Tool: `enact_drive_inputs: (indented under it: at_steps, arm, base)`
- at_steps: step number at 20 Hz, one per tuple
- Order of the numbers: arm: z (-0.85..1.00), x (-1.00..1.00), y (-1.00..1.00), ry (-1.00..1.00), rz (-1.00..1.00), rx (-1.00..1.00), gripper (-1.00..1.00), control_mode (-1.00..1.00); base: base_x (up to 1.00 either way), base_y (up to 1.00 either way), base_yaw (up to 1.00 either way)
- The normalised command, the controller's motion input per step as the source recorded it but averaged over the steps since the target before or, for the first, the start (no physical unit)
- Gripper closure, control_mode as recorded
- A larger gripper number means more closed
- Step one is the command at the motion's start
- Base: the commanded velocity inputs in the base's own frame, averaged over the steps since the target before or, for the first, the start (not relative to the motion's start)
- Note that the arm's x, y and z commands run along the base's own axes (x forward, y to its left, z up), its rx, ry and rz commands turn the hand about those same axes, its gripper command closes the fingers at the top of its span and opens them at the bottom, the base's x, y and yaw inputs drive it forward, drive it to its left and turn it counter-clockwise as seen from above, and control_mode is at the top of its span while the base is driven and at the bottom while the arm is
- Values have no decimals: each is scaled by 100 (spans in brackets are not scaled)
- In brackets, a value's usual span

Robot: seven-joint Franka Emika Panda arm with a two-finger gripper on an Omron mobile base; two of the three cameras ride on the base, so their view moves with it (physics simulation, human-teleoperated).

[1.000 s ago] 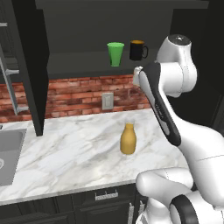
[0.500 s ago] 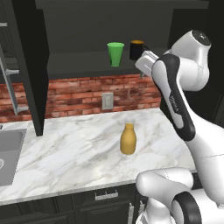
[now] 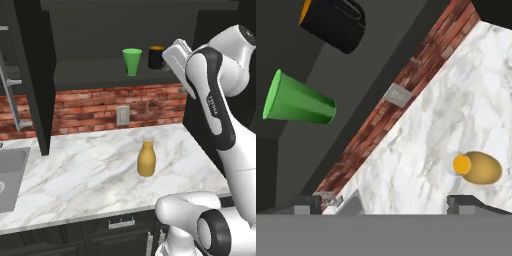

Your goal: There is a tray on the dining counter. Grab the cup, mug, and pitcher and place them on the tray. The pitcher may be placed next to the tray if it cannot fit the tray.

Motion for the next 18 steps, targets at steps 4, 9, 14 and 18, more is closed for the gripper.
enact_drive_inputs:
  at_steps: [4,9,14,18]
  arm:
    - [26,9,8,0,-14,13,-100,-100]
    - [20,3,11,0,-16,16,-100,-100]
    - [28,0,20,-1,-14,16,-100,-100]
    - [23,0,21,0,-13,15,-100,-100]
  base:
    - [0,0,0]
    - [0,0,0]
    - [0,0,0]
    - [0,0,0]
